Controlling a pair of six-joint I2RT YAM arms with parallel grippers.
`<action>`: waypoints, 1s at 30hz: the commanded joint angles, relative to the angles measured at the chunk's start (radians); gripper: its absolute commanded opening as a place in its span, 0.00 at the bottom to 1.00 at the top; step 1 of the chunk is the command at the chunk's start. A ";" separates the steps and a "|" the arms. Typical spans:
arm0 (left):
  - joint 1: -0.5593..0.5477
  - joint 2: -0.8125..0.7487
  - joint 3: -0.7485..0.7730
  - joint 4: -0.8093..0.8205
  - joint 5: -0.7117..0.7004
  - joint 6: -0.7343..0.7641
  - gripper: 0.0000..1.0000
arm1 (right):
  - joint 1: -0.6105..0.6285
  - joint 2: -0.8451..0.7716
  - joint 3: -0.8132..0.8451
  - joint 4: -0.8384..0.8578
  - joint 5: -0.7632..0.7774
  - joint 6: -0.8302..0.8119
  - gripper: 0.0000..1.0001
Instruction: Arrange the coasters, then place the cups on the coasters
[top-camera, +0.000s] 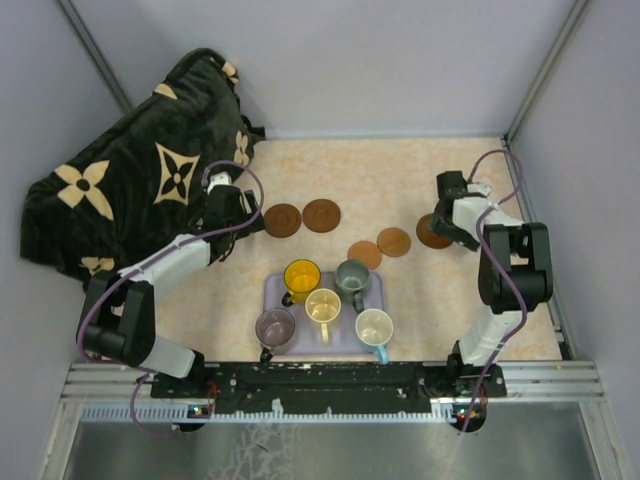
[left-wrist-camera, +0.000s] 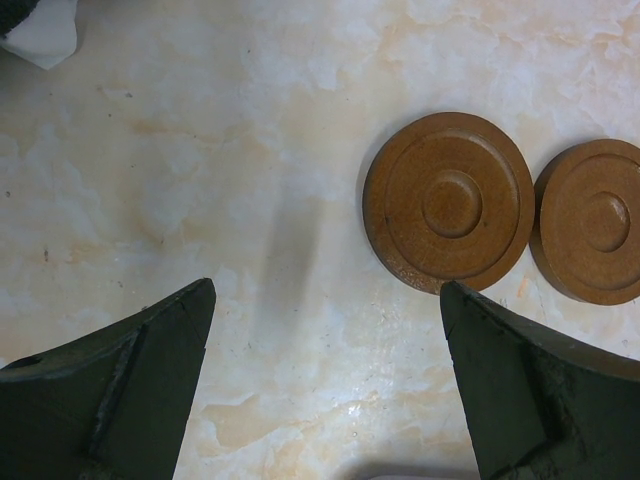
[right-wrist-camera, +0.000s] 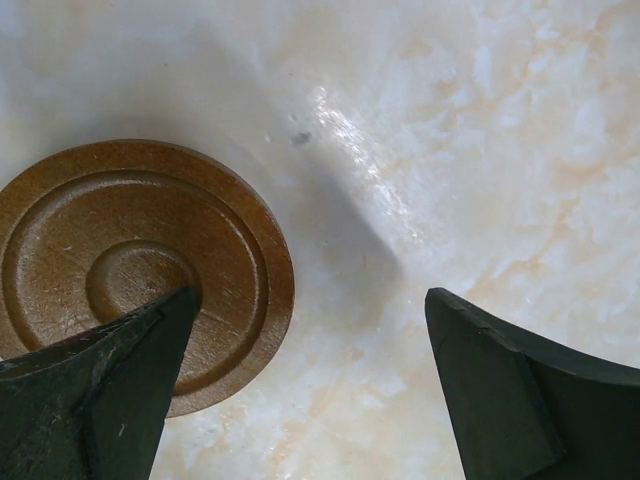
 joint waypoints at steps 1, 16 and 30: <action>0.004 -0.035 0.005 -0.010 0.001 -0.012 1.00 | -0.001 -0.030 -0.051 -0.118 0.059 -0.015 0.99; 0.004 -0.002 0.047 -0.017 -0.042 0.031 1.00 | 0.012 -0.057 0.181 -0.137 -0.012 -0.079 0.99; 0.005 -0.020 0.000 -0.027 -0.050 0.008 1.00 | 0.092 -0.121 0.013 -0.084 -0.045 -0.065 0.29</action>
